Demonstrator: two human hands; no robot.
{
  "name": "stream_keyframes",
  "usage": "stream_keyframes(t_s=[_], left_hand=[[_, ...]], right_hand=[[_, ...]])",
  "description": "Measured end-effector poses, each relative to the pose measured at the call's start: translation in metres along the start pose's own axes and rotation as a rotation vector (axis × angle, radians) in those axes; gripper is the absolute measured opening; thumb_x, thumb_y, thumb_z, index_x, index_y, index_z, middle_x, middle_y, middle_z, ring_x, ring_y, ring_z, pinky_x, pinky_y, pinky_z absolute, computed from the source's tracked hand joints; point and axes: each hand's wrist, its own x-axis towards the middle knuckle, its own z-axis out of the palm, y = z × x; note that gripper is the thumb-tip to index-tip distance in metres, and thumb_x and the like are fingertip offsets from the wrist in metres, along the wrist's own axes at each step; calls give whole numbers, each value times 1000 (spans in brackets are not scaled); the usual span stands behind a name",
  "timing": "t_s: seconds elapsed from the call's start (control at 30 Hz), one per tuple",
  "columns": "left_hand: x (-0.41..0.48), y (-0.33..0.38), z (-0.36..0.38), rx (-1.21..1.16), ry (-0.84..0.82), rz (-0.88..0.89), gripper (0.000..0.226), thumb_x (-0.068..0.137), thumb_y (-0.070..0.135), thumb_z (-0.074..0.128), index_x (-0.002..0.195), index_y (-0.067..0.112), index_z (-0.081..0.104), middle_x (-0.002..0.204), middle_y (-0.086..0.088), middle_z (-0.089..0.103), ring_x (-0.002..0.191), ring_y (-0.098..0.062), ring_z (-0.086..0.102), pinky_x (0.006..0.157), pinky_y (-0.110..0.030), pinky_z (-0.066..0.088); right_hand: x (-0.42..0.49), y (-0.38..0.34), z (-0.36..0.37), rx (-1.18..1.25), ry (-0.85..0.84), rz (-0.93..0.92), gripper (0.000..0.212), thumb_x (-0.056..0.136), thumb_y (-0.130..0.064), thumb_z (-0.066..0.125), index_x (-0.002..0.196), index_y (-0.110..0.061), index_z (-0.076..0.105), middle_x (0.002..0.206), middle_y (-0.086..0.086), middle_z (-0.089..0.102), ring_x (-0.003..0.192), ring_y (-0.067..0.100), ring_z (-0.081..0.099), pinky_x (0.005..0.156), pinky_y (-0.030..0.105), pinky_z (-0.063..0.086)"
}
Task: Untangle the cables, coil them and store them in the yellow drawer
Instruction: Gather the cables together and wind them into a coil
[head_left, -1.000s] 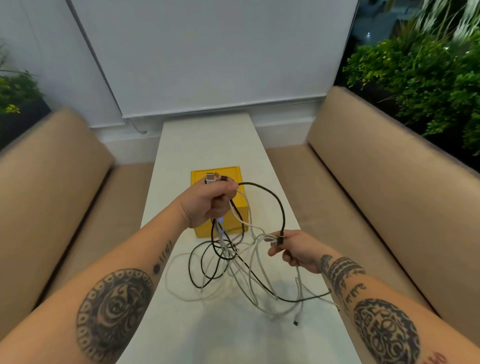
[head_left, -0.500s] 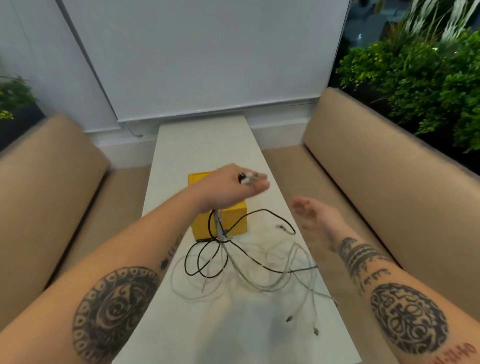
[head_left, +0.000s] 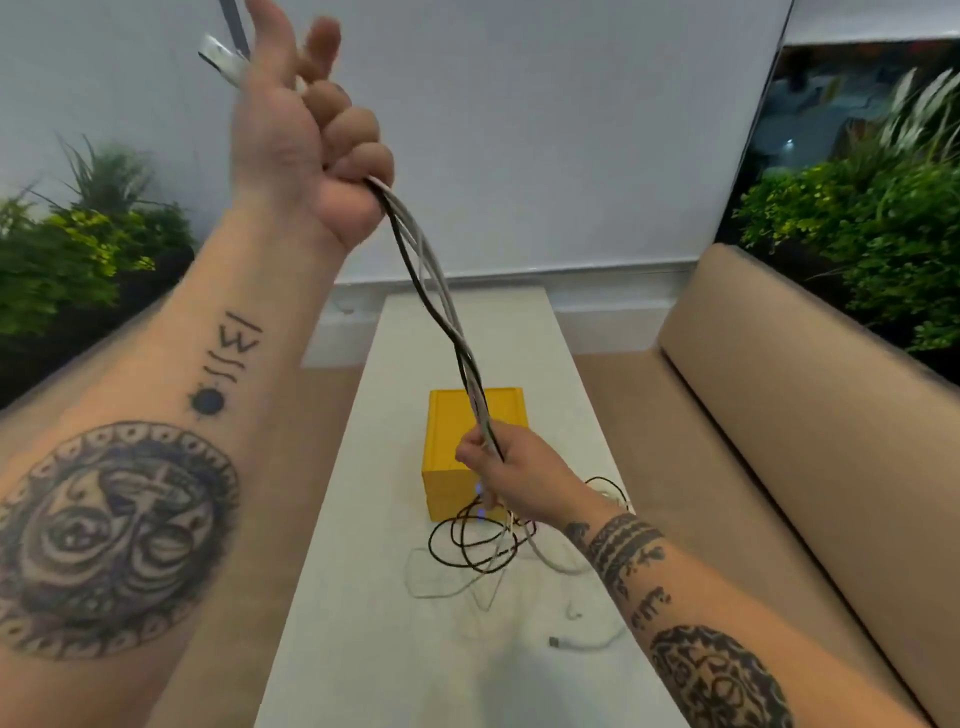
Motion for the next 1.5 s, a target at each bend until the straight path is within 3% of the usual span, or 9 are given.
stream_keyframes(t_s=[0.23,0.4,0.6,0.77,0.9,1.03,1.27,1.4,1.5], left_hand=[[14,39,-67,17,446,86,41,97,58,50,81,20,55,54,9,21,46,-8,14,41,-22,13],[9,-26,-100,140,527,-174,47,94,63,51,69,24,41,50,8,17,41,-7,13,42,-21,7],[-5,-79,-95,156,473,-346,52,91,67,54,67,26,33,56,8,14,43,-8,10,33,-21,10],[-20,-99,-72,158,345,-431,51,92,66,53,71,23,36,55,7,15,43,-10,12,34,-21,12],[-29,-94,-67,143,238,-438,55,90,68,53,67,22,33,54,6,20,43,-11,22,36,-22,23],[-39,-86,-85,-5,-81,-437,57,92,67,46,59,23,30,49,6,19,40,-10,18,35,-21,20],[-62,-70,-88,-133,-918,-543,49,97,50,54,65,17,38,49,5,27,38,-12,24,39,-19,29],[-65,-64,-90,110,-881,-363,44,96,56,51,82,18,67,48,7,25,47,-15,55,74,-47,47],[-60,-65,-104,255,-780,-232,44,96,59,48,75,23,62,50,7,41,108,-34,67,114,-67,19]], right_hand=[[-13,103,-38,-475,76,385,49,92,-67,49,73,-23,59,73,1,64,67,21,61,60,34,45],[-15,97,-55,-809,-596,645,60,66,-70,76,107,-27,69,101,-6,73,93,14,67,86,32,53],[7,29,-24,-48,-363,275,103,69,-52,85,154,-26,33,152,-10,43,143,9,37,117,37,32],[31,-57,3,326,105,-57,42,101,-46,50,135,-22,49,111,-2,65,99,8,66,88,31,51],[30,-74,12,63,299,-80,27,106,-43,38,107,-20,53,71,-7,54,55,3,46,58,28,38],[20,-72,9,232,98,-66,39,101,-52,42,77,-22,50,59,-10,43,50,9,36,52,26,29],[16,-56,-15,992,-985,141,33,95,-55,54,82,-24,55,59,-12,24,44,6,20,42,15,21],[23,-58,-23,990,-874,147,30,96,-48,54,81,-21,54,57,-11,24,42,6,20,41,14,23],[24,-63,-24,806,-515,98,33,94,-49,52,79,-18,53,54,-12,25,42,4,20,41,18,17]])
